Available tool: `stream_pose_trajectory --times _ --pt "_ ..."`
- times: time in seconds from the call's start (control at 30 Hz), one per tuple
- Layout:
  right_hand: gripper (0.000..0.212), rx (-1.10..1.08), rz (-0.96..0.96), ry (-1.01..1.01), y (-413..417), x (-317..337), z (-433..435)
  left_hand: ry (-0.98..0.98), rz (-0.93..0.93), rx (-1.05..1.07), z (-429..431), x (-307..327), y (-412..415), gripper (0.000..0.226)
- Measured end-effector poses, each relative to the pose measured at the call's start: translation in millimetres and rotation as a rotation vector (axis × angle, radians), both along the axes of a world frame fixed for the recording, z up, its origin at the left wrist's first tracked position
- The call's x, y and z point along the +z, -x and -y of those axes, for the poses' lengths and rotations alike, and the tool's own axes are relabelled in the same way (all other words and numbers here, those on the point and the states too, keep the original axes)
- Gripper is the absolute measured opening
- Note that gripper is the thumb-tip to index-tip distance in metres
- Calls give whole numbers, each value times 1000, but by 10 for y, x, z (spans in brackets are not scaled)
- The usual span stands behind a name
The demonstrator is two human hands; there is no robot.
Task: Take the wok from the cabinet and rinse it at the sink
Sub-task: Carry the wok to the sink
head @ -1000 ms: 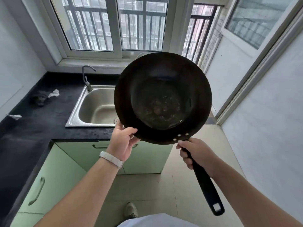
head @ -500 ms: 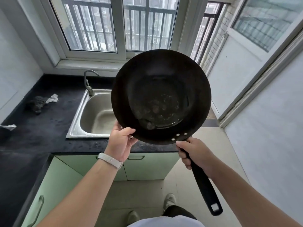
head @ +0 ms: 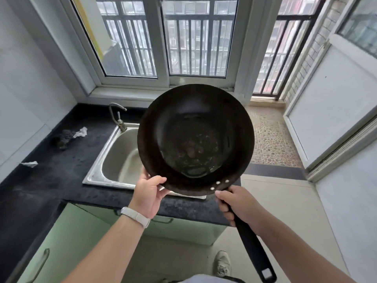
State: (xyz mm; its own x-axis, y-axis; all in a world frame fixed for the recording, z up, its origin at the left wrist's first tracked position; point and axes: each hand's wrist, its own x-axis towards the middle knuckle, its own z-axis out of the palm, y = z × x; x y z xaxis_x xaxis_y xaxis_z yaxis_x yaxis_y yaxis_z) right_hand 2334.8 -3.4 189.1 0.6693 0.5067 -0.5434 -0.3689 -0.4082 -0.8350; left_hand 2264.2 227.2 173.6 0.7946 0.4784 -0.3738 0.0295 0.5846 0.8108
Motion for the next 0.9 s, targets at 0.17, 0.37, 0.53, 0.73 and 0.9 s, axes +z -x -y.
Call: stream_pose_trajectory --times 0.17,0.37,0.53,0.73,0.9 --pt "24 92 -23 16 -481 -103 266 -13 -62 87 353 -89 -300 60" --pt "24 160 -81 34 -701 -189 325 10 -132 172 493 -150 -343 60" --pt "27 210 -98 43 -771 -202 352 2 -138 195 557 -175 -319 58" --pt "27 232 -74 111 -836 -239 417 23 -158 141 577 -309 -319 57" --pt "27 190 -54 188 -841 -317 444 18 -220 46 546 -488 -403 52"
